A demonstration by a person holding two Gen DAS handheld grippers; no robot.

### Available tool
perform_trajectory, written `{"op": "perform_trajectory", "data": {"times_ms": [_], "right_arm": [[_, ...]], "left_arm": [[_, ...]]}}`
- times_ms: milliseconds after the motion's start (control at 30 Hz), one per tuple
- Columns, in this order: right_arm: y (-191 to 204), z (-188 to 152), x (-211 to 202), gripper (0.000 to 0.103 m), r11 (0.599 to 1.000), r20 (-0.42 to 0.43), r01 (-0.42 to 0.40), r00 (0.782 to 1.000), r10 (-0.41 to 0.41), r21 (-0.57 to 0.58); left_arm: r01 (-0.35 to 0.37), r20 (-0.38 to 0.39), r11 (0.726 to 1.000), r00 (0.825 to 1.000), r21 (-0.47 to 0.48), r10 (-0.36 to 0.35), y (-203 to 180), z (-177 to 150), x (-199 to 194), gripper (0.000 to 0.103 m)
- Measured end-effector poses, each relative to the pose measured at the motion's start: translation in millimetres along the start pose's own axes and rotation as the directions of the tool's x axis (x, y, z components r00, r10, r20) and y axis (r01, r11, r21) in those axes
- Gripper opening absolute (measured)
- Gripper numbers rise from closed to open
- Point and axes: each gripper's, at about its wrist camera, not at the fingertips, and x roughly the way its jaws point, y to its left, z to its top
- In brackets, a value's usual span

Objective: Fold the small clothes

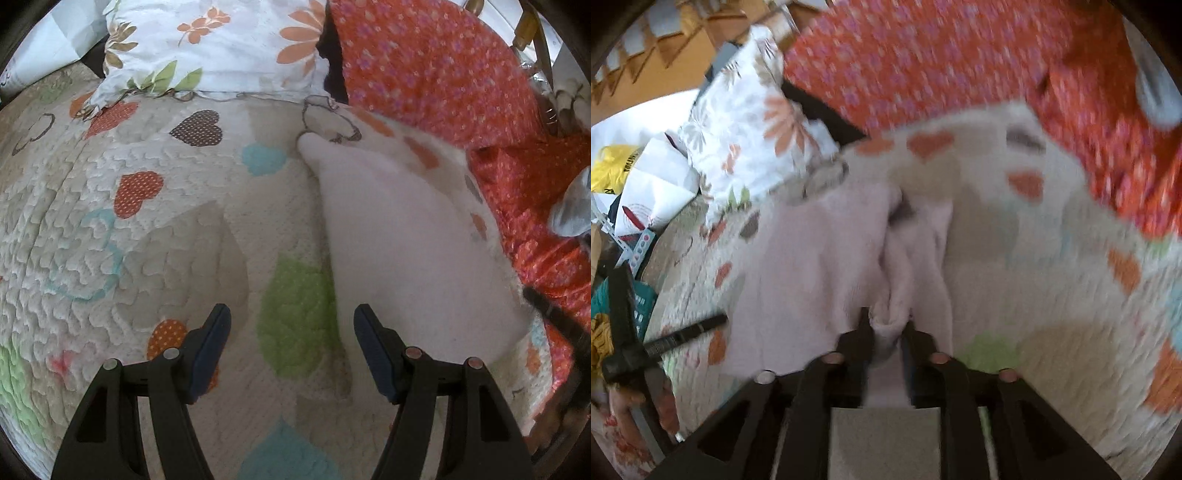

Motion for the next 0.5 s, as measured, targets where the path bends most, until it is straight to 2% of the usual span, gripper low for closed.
{"op": "perform_trajectory", "data": {"times_ms": [67, 167, 233, 300, 333, 367, 400, 500], "right_arm": [[0, 17, 1, 0.053, 1.0, 0.031, 0.011, 0.999, -0.011, 0.0], [-3, 41, 36, 0.053, 1.0, -0.009, -0.024, 1.0, 0.024, 0.004], [-6, 46, 61, 0.053, 0.999, -0.052, -0.048, 0.997, 0.05, 0.024], [-11, 44, 91, 0.052, 0.991, -0.105, -0.104, 0.988, 0.112, 0.082], [-13, 43, 102, 0.044, 0.985, -0.124, -0.128, 0.982, 0.142, 0.113], [-16, 41, 113, 0.017, 0.975, -0.132, -0.159, 0.975, 0.18, 0.154], [-17, 41, 117, 0.011, 0.966, -0.135, -0.181, 0.969, 0.207, 0.187], [-19, 48, 100, 0.008, 0.956, -0.084, -0.204, 0.971, 0.225, 0.21]], "left_arm": [[0.01, -0.01, 1.0, 1.0, -0.012, -0.011, 0, 3, 2, 0.068], [0.028, -0.013, 0.999, 1.0, -0.032, -0.028, 0, 8, 5, 0.068], [0.029, -0.014, 0.999, 0.999, -0.038, -0.03, 2, 10, 6, 0.068], [0.026, -0.018, 0.998, 0.999, -0.051, -0.027, 4, 13, 11, 0.068], [0.028, -0.023, 0.998, 0.999, -0.057, -0.029, 5, 14, 13, 0.068], [0.03, -0.028, 0.997, 0.999, -0.065, -0.032, 6, 15, 16, 0.068], [0.035, -0.033, 0.996, 0.999, -0.078, -0.037, 7, 16, 19, 0.068], [0.059, -0.037, 0.993, 0.997, -0.101, -0.063, 8, 18, 23, 0.068]]}}
